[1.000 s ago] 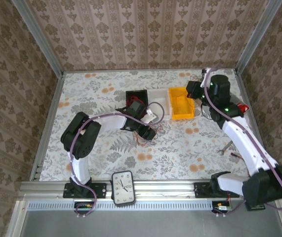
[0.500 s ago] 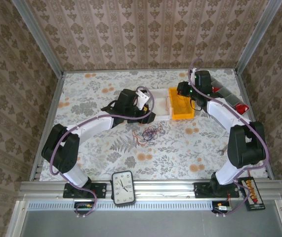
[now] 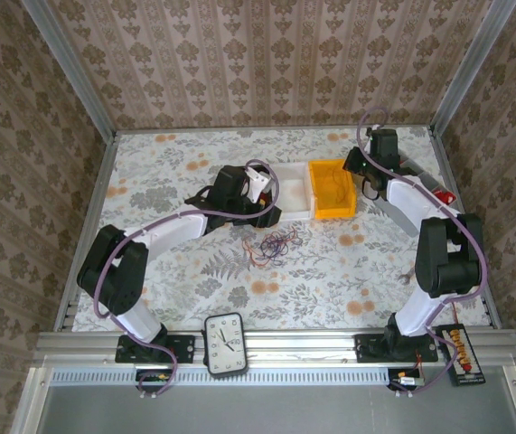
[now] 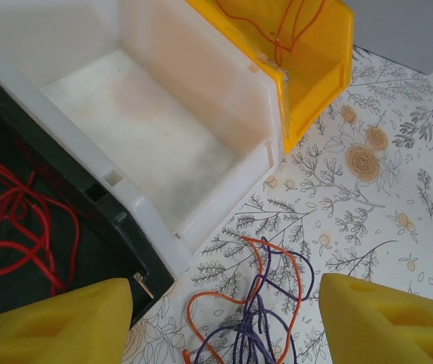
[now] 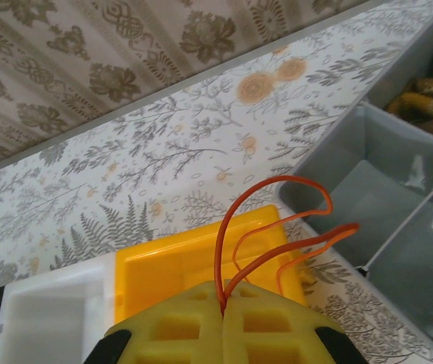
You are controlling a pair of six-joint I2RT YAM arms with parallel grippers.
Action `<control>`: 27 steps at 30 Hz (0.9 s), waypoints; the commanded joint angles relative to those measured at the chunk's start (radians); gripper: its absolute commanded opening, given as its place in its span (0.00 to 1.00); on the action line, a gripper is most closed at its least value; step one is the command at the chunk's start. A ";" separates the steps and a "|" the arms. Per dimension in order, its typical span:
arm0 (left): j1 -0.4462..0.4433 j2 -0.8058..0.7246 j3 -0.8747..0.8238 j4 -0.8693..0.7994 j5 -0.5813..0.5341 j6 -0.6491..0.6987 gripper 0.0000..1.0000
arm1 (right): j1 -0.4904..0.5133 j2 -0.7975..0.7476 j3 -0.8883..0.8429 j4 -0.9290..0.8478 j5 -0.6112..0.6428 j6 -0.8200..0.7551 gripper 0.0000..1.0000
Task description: Untangle the cables
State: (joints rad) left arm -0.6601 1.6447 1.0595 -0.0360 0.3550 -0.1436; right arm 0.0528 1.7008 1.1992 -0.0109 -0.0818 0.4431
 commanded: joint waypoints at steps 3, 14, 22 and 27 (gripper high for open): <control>0.004 0.023 -0.010 0.025 0.022 -0.025 0.66 | -0.004 -0.044 -0.001 -0.035 0.071 -0.038 0.00; 0.008 0.032 0.003 0.017 0.029 -0.024 0.66 | 0.061 0.001 0.034 -0.075 0.087 -0.125 0.00; 0.012 0.030 -0.004 0.019 0.024 -0.030 0.67 | 0.115 0.107 0.071 -0.083 0.071 -0.136 0.00; 0.015 0.030 -0.013 0.021 0.023 -0.034 0.67 | 0.117 0.170 0.100 -0.109 0.017 -0.144 0.00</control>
State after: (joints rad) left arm -0.6552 1.6615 1.0595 -0.0315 0.3664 -0.1616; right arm 0.1692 1.8404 1.2552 -0.0872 -0.0269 0.3229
